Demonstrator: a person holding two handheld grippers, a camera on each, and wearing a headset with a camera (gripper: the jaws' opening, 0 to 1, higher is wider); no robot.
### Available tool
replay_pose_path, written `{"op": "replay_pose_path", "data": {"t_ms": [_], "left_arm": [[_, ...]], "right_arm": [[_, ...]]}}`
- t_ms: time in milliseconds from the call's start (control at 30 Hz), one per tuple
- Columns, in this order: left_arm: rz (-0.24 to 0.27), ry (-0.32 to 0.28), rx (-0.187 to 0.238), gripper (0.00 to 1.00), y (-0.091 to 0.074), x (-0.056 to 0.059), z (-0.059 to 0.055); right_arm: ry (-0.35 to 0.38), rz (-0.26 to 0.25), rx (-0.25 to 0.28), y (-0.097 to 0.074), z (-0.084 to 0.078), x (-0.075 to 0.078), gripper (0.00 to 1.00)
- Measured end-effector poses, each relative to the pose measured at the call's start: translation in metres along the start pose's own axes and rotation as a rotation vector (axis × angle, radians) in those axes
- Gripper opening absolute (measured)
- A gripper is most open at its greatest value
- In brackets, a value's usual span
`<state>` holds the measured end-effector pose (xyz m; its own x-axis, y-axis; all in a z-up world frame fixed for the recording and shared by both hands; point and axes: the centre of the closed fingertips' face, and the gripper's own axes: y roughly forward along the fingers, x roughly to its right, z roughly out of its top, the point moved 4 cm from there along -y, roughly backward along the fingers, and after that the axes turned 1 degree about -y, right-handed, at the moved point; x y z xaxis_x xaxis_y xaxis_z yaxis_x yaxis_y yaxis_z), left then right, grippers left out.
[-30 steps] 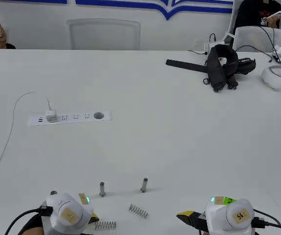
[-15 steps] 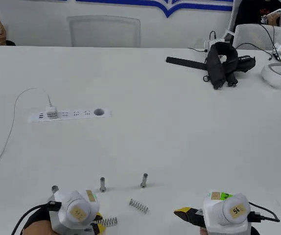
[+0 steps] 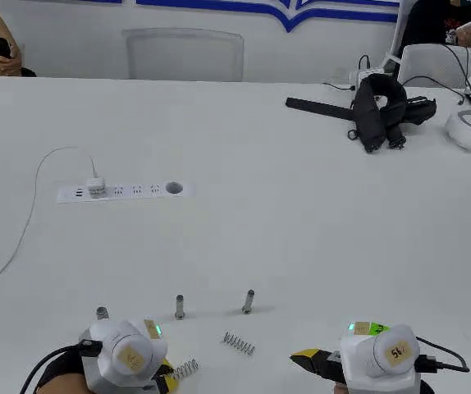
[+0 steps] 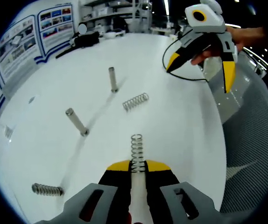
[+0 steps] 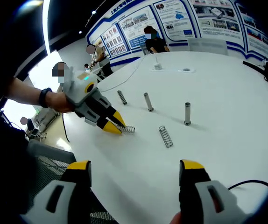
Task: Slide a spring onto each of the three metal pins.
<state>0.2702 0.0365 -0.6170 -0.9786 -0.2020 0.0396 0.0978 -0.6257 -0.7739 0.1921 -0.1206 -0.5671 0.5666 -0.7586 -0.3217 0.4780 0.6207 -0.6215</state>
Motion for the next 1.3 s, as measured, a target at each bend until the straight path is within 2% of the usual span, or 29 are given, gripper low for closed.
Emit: {"op": "replay_pose_path", "data": {"t_ms": [267, 600, 700, 1000, 1300], "left_arm": [[0.011, -0.016, 0.030, 0.10, -0.019, 0.004, -0.005], [0.018, -0.025, 0.082, 0.10, -0.042, 0.015, -0.002], [0.026, -0.030, 0.110, 0.10, -0.048, 0.021, 0.003], [0.012, 0.013, 0.138, 0.10, -0.061, 0.041, 0.013], [0.001, 0.044, 0.167, 0.10, -0.069, 0.049, 0.028]], "right_arm": [[-0.017, 0.046, -0.003, 0.010, 0.005, -0.013, 0.76], [-0.035, 0.101, 0.001, 0.022, 0.015, -0.029, 0.74], [-0.044, 0.120, 0.000, 0.024, 0.017, -0.032, 0.73], [-0.057, 0.185, 0.018, 0.030, 0.026, -0.043, 0.62], [-0.052, 0.264, 0.054, 0.035, 0.041, -0.055, 0.45]]}}
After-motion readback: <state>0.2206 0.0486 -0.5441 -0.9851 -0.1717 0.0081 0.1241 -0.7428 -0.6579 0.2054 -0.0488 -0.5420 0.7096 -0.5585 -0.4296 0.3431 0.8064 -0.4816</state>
